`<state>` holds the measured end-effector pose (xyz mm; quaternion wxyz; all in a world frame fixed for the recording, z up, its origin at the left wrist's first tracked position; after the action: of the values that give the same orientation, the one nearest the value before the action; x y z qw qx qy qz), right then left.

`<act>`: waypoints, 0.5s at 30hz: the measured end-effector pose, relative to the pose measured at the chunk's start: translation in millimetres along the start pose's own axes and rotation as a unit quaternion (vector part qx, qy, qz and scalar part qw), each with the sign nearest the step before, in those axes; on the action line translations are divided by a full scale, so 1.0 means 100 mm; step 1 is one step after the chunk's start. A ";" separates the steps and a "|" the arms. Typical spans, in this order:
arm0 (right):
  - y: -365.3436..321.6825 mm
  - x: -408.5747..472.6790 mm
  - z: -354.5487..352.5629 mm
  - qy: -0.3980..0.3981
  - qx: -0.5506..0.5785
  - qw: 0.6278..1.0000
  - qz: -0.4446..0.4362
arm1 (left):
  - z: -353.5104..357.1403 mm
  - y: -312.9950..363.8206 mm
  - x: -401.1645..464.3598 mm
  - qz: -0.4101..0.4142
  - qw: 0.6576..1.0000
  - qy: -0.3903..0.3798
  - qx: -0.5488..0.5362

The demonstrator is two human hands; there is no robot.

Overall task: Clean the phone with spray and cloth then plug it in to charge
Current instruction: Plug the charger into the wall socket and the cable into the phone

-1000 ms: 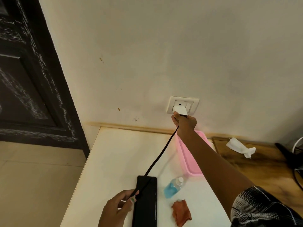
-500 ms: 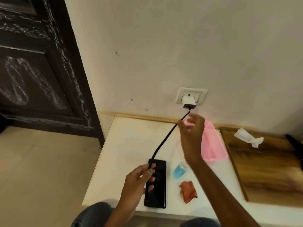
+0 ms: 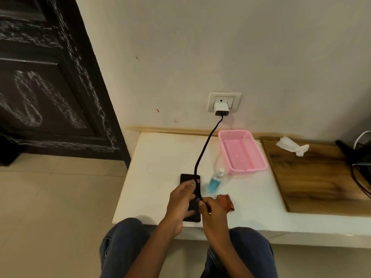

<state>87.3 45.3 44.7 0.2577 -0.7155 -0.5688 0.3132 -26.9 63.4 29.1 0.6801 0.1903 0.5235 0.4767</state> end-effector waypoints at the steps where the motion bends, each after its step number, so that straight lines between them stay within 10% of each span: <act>1: 0.11 0.03 -0.01 0.005 0.015 0.999 0.031 | -0.05 0.00 0.03 0.016 0.999 0.023 0.027; 6: 0.56 0.17 0.18 -0.056 0.043 0.990 0.126 | -0.45 -0.16 0.21 0.002 0.981 0.137 0.138; 15: 0.81 0.30 0.54 -0.133 0.119 0.960 0.214 | -0.44 -0.51 0.31 -0.109 0.987 0.106 0.047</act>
<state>104.4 57.7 -54.8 0.1899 -0.7368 -0.3902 0.5185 -43.9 55.4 -42.9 0.6593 0.1123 0.6318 0.3919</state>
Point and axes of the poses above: each hand's wrist, its own x-axis towards the middle knuckle, its own z-axis out of the palm, y = z × x, the point moved 9 cm from there along x, towards the middle knuckle, and after that the axes turned 13 degrees about -x, right-handed, at the moved point
